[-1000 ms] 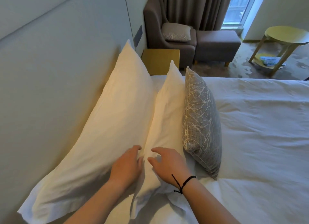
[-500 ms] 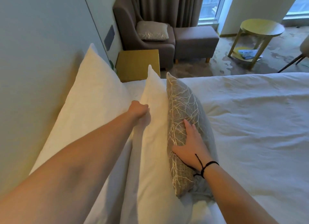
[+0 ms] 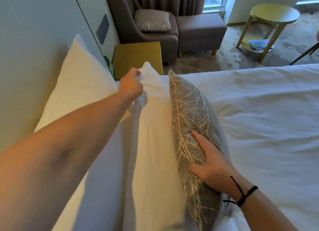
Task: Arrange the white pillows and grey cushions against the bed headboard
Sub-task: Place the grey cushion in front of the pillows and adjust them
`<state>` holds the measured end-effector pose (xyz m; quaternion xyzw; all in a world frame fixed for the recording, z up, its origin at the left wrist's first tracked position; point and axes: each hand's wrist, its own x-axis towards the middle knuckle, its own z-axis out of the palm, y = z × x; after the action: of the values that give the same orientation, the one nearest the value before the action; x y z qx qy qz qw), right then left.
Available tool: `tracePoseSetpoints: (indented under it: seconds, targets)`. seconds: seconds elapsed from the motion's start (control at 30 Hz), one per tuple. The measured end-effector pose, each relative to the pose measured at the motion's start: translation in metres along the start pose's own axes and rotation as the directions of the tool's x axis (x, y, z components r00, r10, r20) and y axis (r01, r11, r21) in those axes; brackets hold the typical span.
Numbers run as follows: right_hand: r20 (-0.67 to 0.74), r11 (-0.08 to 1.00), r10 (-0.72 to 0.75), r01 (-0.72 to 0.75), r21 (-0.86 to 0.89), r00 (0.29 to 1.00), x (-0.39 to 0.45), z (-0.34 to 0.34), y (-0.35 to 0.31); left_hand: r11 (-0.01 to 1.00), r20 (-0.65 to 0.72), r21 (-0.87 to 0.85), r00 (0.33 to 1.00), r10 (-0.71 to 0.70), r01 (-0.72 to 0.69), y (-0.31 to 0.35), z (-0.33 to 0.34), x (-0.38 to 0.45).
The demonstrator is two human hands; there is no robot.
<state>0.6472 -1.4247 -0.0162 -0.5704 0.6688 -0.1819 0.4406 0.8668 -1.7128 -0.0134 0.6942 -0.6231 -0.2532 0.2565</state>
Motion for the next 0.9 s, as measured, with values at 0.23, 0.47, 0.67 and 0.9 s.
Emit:
tracePoseSetpoints:
  seconds: [0.23,0.47,0.67,0.9]
  targets:
    - [0.065,0.997,-0.028,0.023,0.073,0.997,-0.02,-0.003,0.021,0.814,-0.056,0.579,0.993,0.108,-0.056,-0.027,-0.035,0.005]
    - [0.045,0.998,-0.058,0.057,0.02,0.997,-0.03,-0.001,0.022,0.904,0.097,0.374,0.978,0.186,-0.209,0.033,-0.009,-0.087]
    - [0.094,0.983,-0.124,0.11,0.144,0.988,-0.025,-0.021,0.032,0.991,0.412,0.049,0.907,0.09,-0.121,0.057,0.03,-0.259]
    - [-0.155,0.963,0.138,-0.096,0.251,0.978,0.026,-0.026,0.084,0.997,0.32,0.004,0.944,-0.075,0.078,0.037,0.043,-0.314]
